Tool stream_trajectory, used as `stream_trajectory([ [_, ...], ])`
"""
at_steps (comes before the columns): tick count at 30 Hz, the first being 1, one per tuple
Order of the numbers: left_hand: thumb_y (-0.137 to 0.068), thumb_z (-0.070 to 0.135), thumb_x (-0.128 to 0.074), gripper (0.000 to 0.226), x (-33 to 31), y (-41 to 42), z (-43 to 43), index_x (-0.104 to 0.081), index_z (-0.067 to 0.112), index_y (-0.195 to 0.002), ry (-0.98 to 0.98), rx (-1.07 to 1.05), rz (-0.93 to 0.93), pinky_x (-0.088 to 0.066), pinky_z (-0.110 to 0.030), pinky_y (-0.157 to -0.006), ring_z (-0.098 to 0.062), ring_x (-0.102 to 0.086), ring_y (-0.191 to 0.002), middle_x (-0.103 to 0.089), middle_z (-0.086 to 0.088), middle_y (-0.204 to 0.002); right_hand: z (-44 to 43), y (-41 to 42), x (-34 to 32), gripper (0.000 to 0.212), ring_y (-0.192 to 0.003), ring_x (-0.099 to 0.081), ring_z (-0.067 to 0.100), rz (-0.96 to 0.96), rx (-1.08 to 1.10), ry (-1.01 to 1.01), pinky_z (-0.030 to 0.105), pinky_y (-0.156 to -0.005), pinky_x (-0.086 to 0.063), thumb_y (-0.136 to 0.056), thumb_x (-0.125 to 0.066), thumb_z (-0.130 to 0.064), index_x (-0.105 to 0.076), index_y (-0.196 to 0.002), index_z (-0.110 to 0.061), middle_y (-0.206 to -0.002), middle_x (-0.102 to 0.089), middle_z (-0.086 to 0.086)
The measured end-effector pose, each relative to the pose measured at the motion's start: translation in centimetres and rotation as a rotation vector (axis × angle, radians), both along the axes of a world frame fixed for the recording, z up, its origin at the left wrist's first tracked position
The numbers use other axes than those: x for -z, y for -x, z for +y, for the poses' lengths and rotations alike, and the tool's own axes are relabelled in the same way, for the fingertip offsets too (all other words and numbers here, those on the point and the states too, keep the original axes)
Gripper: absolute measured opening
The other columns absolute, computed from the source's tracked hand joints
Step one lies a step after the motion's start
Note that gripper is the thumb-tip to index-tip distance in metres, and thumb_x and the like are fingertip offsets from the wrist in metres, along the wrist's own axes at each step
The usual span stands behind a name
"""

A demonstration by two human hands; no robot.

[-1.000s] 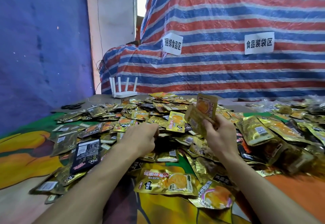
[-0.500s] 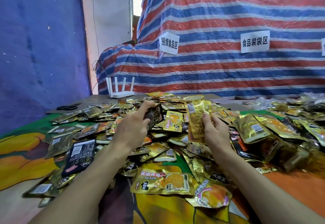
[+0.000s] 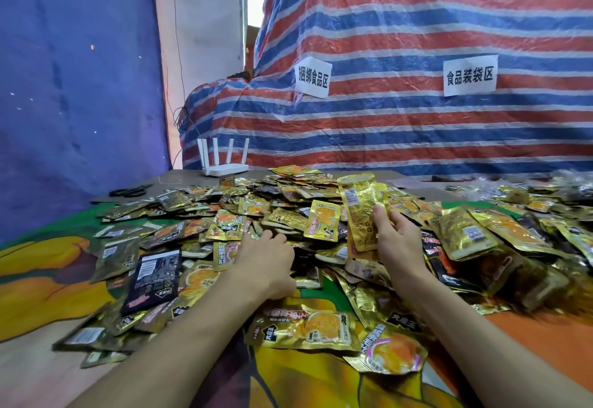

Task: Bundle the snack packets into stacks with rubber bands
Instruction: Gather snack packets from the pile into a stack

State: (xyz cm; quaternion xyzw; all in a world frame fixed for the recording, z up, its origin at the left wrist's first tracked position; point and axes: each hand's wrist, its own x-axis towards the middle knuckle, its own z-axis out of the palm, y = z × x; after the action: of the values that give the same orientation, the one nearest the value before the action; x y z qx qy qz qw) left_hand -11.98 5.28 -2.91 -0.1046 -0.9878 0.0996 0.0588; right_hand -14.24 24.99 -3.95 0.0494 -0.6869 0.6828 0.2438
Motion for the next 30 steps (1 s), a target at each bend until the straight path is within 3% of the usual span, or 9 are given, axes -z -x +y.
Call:
stream_trajectory([
  [6,-0.103,0.04,-0.045,0.031,-0.2,0.4,-0.4,-0.062,0.018,-0.089,-0.146,0.051,0.256,-0.041,-0.042,-0.088,-0.019,-0.046,-0.086,-0.044,0.007,-0.074,0.1,-0.1,-0.1,0.036,-0.075,-0.063,0.027,-0.039,-0.038,0.005,0.056,-0.072,-0.059,-0.106,-0.047,-0.036,-0.068,-0.087,-0.014,-0.086,-0.066,0.013],
  [10,-0.104,0.037,-0.043,0.031,-0.8,0.4,-0.5,-0.067,0.017,-0.1,-0.495,0.264,0.493,-0.045,-0.028,-0.058,-0.012,-0.054,-0.065,-0.055,0.005,-0.083,0.0,-0.1,0.1,0.035,-0.081,-0.065,0.028,-0.052,-0.04,0.024,0.059,-0.084,-0.057,-0.106,-0.046,-0.039,-0.067,-0.089,-0.017,-0.098,-0.069,0.024],
  [14,-0.103,0.019,-0.051,0.018,-1.4,0.2,-0.5,-0.06,0.017,-0.118,-0.987,0.398,0.706,-0.044,-0.026,-0.047,-0.007,-0.056,-0.06,-0.063,-0.002,-0.086,-0.2,0.1,0.1,0.035,-0.105,-0.065,0.045,-0.107,-0.071,0.119,0.065,-0.096,-0.05,-0.104,-0.049,-0.04,-0.07,-0.101,-0.011,-0.107,-0.07,0.023],
  [16,-0.102,0.016,-0.055,0.043,-1.1,0.0,-0.3,-0.044,0.029,-0.141,-1.21,0.373,0.667,-0.055,-0.024,-0.053,-0.007,-0.064,-0.067,-0.064,0.009,-0.1,-0.3,0.2,0.0,0.044,-0.116,-0.062,0.042,-0.141,-0.098,0.178,0.061,-0.104,-0.047,-0.102,-0.054,-0.042,-0.067,-0.119,-0.004,-0.121,-0.069,0.021],
  [17,-0.101,0.018,-0.057,0.054,-0.9,0.1,-0.1,-0.035,0.032,-0.148,-1.317,0.314,0.622,-0.057,-0.024,-0.069,-0.001,-0.064,-0.082,-0.058,0.015,-0.114,-0.2,0.3,0.1,0.046,-0.113,-0.065,0.037,-0.165,-0.123,0.223,0.055,-0.101,-0.051,-0.1,-0.058,-0.04,-0.066,-0.123,0.0,-0.121,-0.069,0.019],
  [19,-0.101,0.027,-0.057,0.058,-0.6,0.2,0.4,-0.028,0.026,-0.152,-1.5,0.138,0.518,-0.043,-0.02,-0.089,0.004,-0.05,-0.104,-0.047,0.013,-0.133,-0.1,0.6,0.2,0.033,-0.081,-0.073,0.024,-0.198,-0.222,0.314,0.038,-0.069,-0.061,-0.096,-0.065,-0.028,-0.069,-0.109,0.001,-0.098,-0.073,0.013],
  [22,-0.106,0.033,-0.044,0.046,-0.2,0.7,1.1,-0.035,0.015,-0.148,-1.62,-0.068,0.348,-0.039,-0.024,-0.078,-0.007,-0.048,-0.093,-0.052,0.009,-0.12,-0.3,0.2,0.2,0.015,-0.053,-0.066,0.014,-0.226,-0.371,0.403,0.025,-0.042,-0.051,-0.091,-0.068,-0.02,-0.068,-0.096,-0.005,-0.07,-0.07,0.003],
  [26,-0.108,0.033,-0.037,0.047,0.7,0.8,1.8,-0.028,0.015,-0.15,-1.643,-0.14,0.156,-0.04,-0.04,-0.093,-0.018,-0.049,-0.109,-0.05,0.002,-0.125,-1.2,-0.6,0.2,0.023,-0.06,-0.07,0.018,-0.24,-0.545,0.401,0.026,-0.049,-0.055,-0.086,-0.067,-0.021,-0.067,-0.108,-0.013,-0.076,-0.075,0.002],
  [30,-0.106,0.033,-0.038,0.027,1.1,0.7,2.9,-0.045,0.02,-0.129,-1.737,0.007,0.089,-0.044,-0.046,-0.097,-0.012,-0.057,-0.1,-0.059,0.002,-0.113,-3.1,-1.5,0.8,0.024,-0.086,-0.075,0.023,-0.199,-0.55,0.239,0.034,-0.065,-0.059,-0.102,-0.053,-0.015,-0.066,-0.122,-0.019,-0.104,-0.077,0.004],
])
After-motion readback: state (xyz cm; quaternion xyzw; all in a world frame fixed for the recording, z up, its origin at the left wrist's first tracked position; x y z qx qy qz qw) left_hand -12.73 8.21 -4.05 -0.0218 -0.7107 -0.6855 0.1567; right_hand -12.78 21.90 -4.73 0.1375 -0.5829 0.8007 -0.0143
